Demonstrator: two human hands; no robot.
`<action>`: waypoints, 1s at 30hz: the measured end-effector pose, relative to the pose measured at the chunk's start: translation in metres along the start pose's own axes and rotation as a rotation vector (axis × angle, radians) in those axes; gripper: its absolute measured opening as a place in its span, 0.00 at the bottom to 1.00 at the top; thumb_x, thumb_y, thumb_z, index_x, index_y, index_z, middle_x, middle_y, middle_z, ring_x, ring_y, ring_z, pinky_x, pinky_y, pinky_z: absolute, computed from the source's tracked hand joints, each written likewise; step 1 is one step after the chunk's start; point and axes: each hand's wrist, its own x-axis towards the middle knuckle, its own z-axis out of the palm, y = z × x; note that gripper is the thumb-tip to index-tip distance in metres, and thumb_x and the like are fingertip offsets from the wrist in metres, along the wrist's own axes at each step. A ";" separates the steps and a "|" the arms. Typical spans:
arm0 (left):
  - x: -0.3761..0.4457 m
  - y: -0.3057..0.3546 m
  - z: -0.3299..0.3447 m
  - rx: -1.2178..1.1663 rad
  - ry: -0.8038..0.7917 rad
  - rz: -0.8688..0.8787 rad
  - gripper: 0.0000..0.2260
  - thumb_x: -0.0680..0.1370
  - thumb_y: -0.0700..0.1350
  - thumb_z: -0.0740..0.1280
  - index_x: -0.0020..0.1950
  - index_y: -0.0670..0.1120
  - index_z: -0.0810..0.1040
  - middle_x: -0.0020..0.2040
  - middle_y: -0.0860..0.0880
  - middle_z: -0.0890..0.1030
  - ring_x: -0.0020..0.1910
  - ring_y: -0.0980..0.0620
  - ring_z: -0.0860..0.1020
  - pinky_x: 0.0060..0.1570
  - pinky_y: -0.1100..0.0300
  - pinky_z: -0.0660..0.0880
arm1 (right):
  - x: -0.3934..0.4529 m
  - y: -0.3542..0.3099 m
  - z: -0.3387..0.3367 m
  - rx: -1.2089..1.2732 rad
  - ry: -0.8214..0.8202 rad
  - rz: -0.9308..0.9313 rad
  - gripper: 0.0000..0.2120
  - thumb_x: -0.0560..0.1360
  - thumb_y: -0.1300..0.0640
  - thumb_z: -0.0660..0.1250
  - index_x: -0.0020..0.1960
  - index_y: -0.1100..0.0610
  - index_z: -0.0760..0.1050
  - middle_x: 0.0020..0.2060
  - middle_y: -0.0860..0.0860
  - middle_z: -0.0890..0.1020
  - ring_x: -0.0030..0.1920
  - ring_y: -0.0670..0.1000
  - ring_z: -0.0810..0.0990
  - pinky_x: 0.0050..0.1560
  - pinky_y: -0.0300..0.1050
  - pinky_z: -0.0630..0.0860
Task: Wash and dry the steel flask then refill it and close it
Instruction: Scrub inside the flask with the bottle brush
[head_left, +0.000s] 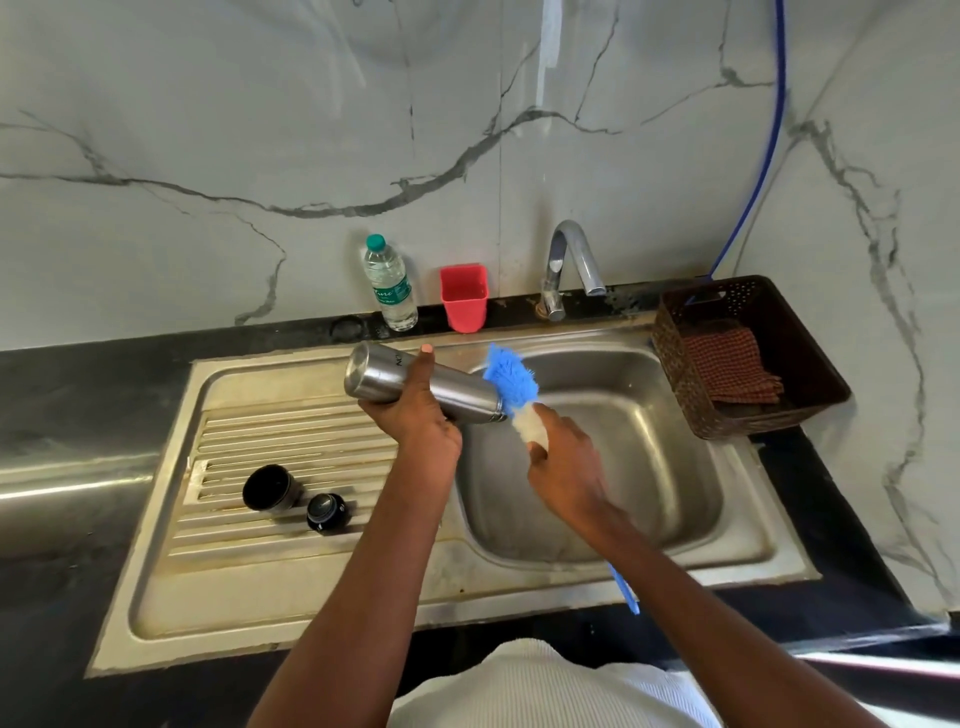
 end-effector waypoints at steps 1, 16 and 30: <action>-0.001 -0.002 0.001 0.011 -0.001 0.000 0.33 0.63 0.37 0.86 0.61 0.57 0.75 0.60 0.49 0.85 0.57 0.41 0.84 0.56 0.29 0.79 | 0.002 0.000 -0.002 -0.022 0.011 -0.014 0.28 0.79 0.59 0.66 0.78 0.50 0.66 0.65 0.56 0.77 0.63 0.60 0.78 0.61 0.53 0.75; 0.002 0.012 0.007 -0.075 0.106 -0.118 0.37 0.67 0.39 0.84 0.70 0.55 0.70 0.62 0.48 0.82 0.57 0.39 0.82 0.59 0.26 0.76 | -0.019 -0.009 -0.016 -0.150 -0.005 -0.136 0.30 0.81 0.61 0.64 0.81 0.50 0.63 0.69 0.52 0.73 0.60 0.57 0.80 0.62 0.53 0.77; 0.001 0.029 -0.014 0.176 -0.330 -0.337 0.36 0.70 0.44 0.80 0.76 0.47 0.70 0.67 0.36 0.80 0.67 0.33 0.77 0.40 0.24 0.78 | 0.060 0.024 -0.077 0.221 -0.352 0.160 0.25 0.81 0.65 0.61 0.70 0.41 0.76 0.48 0.52 0.84 0.39 0.50 0.79 0.34 0.40 0.73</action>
